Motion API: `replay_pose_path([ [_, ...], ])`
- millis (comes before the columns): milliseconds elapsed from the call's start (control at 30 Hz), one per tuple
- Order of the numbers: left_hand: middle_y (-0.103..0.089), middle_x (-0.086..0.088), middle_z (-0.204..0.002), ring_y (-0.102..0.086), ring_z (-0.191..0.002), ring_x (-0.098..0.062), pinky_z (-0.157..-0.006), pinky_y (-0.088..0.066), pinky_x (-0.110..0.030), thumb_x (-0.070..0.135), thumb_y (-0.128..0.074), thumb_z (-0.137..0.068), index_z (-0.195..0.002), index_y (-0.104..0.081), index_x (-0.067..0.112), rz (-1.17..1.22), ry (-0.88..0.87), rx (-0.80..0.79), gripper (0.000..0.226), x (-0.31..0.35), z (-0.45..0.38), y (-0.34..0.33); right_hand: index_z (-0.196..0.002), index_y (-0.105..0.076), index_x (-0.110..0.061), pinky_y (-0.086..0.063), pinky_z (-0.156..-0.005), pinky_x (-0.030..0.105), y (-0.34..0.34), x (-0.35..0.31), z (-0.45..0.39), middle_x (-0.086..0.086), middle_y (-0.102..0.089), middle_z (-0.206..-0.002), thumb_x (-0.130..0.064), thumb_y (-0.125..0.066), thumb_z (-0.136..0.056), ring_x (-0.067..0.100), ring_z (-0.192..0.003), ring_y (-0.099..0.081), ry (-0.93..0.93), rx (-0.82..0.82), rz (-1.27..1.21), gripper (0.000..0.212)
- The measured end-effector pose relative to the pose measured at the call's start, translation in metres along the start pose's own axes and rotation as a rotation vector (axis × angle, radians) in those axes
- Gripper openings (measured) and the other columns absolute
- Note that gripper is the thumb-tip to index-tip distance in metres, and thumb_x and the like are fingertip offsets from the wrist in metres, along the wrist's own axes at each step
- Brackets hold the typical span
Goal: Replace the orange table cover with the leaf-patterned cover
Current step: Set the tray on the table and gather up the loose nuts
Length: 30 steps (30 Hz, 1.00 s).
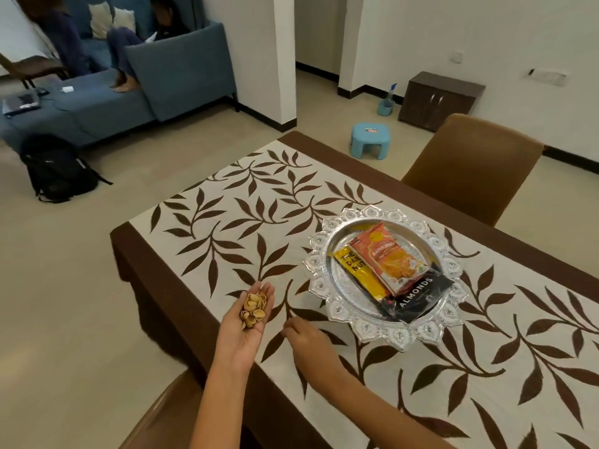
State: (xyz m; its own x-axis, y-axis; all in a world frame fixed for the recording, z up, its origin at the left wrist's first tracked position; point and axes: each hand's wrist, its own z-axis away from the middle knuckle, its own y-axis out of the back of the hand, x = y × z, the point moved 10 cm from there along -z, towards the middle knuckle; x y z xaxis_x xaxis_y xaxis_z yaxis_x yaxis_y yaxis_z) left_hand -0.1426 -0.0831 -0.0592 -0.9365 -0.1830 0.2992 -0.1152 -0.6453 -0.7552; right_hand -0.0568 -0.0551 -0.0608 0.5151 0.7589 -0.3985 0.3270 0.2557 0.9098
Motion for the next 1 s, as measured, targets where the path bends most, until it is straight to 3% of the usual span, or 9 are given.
replay_pose_path([
  [67,-0.068,-0.026,-0.101,-0.070,-0.090,-0.032,-0.078,-0.057,-0.041,0.011,-0.041,-0.099,-0.110,-0.060,-0.007,0.008,-0.015,0.029,0.029,0.006,0.002,0.012,-0.131,-0.047,0.000,-0.044,-0.099,0.040,-0.030,0.008,-0.010,0.018,-0.038,-0.143,0.013,-0.050,-0.083,0.033,-0.133,-0.036,-0.028,-0.104,0.116,0.050],
  [133,-0.068,-0.026,-0.103,-0.070,-0.092,-0.032,-0.078,-0.057,-0.041,0.012,-0.039,-0.100,-0.112,-0.059,-0.007,-0.003,-0.016,0.045,0.030,0.008,0.005,0.020,-0.134,-0.042,0.001,-0.037,-0.104,0.041,-0.051,0.008,-0.015,0.021,-0.036,-0.143,0.006,-0.043,-0.092,0.034,-0.133,-0.033,0.008,-0.207,0.222,0.042],
  [233,-0.066,-0.028,-0.108,-0.068,-0.097,-0.033,-0.081,-0.056,-0.043,0.012,-0.040,-0.100,-0.114,-0.058,-0.008,-0.001,-0.003,0.063,0.030,0.006,0.011,0.032,-0.108,-0.063,-0.001,-0.052,-0.076,0.034,-0.056,0.029,-0.016,0.017,-0.061,-0.105,-0.008,-0.064,-0.086,0.028,-0.096,-0.059,-0.163,-0.197,0.184,0.024],
  [267,-0.066,-0.028,-0.109,-0.068,-0.097,-0.033,-0.081,-0.056,-0.044,0.013,-0.040,-0.100,-0.114,-0.058,-0.008,0.002,0.003,0.068,0.031,0.005,0.013,0.036,-0.098,-0.067,-0.003,-0.054,-0.064,0.031,-0.047,0.034,-0.018,0.012,-0.063,-0.093,-0.010,-0.075,-0.076,0.024,-0.084,-0.061,-0.198,-0.108,0.190,0.024],
  [367,-0.066,-0.027,-0.108,-0.069,-0.095,-0.033,-0.079,-0.057,-0.042,0.014,-0.039,-0.101,-0.114,-0.058,-0.008,-0.007,0.017,0.085,0.031,-0.001,0.020,0.048,-0.092,-0.067,-0.003,-0.050,-0.063,0.031,-0.040,0.039,-0.016,0.012,-0.062,-0.089,-0.007,-0.071,-0.079,0.026,-0.078,-0.061,-0.244,-0.069,0.040,0.014],
  [433,-0.067,-0.027,-0.107,-0.069,-0.093,-0.033,-0.078,-0.057,-0.042,0.014,-0.039,-0.101,-0.114,-0.058,-0.008,-0.012,0.035,0.095,0.032,-0.005,0.024,0.055,-0.078,-0.070,-0.008,-0.049,-0.052,0.023,-0.027,0.029,-0.011,0.006,-0.062,-0.080,-0.006,-0.079,-0.069,0.019,-0.066,-0.061,-0.233,-0.023,0.006,0.014],
  [600,-0.065,-0.027,-0.111,-0.068,-0.099,-0.032,-0.083,-0.055,-0.042,0.015,-0.038,-0.101,-0.117,-0.057,-0.007,-0.066,0.072,0.085,0.033,-0.019,0.036,0.063,-0.094,-0.069,-0.011,-0.050,-0.068,0.016,0.043,-0.016,0.026,-0.002,-0.063,-0.093,-0.011,-0.067,-0.084,0.005,-0.078,-0.059,-0.157,0.282,-0.280,0.011],
  [733,-0.066,-0.022,-0.114,-0.067,-0.102,-0.025,-0.091,-0.053,-0.035,0.015,-0.042,-0.099,-0.115,-0.061,-0.005,-0.224,0.099,0.060,0.032,-0.047,0.061,0.058,-0.098,-0.069,-0.013,-0.050,-0.073,0.013,0.090,-0.039,0.066,-0.002,-0.065,-0.096,-0.014,-0.066,-0.085,0.004,-0.086,-0.061,-0.117,0.461,-0.314,0.013],
  [1000,-0.065,-0.022,-0.115,-0.061,-0.110,-0.025,-0.092,-0.049,-0.033,0.014,-0.039,-0.099,-0.114,-0.059,-0.007,-0.425,0.346,-0.089,0.032,-0.179,0.131,0.049,-0.095,-0.070,-0.016,-0.052,-0.066,0.020,0.138,-0.004,0.221,-0.004,-0.065,-0.093,-0.021,-0.059,-0.089,0.005,-0.082,-0.061,-0.383,0.675,-0.154,0.013],
])
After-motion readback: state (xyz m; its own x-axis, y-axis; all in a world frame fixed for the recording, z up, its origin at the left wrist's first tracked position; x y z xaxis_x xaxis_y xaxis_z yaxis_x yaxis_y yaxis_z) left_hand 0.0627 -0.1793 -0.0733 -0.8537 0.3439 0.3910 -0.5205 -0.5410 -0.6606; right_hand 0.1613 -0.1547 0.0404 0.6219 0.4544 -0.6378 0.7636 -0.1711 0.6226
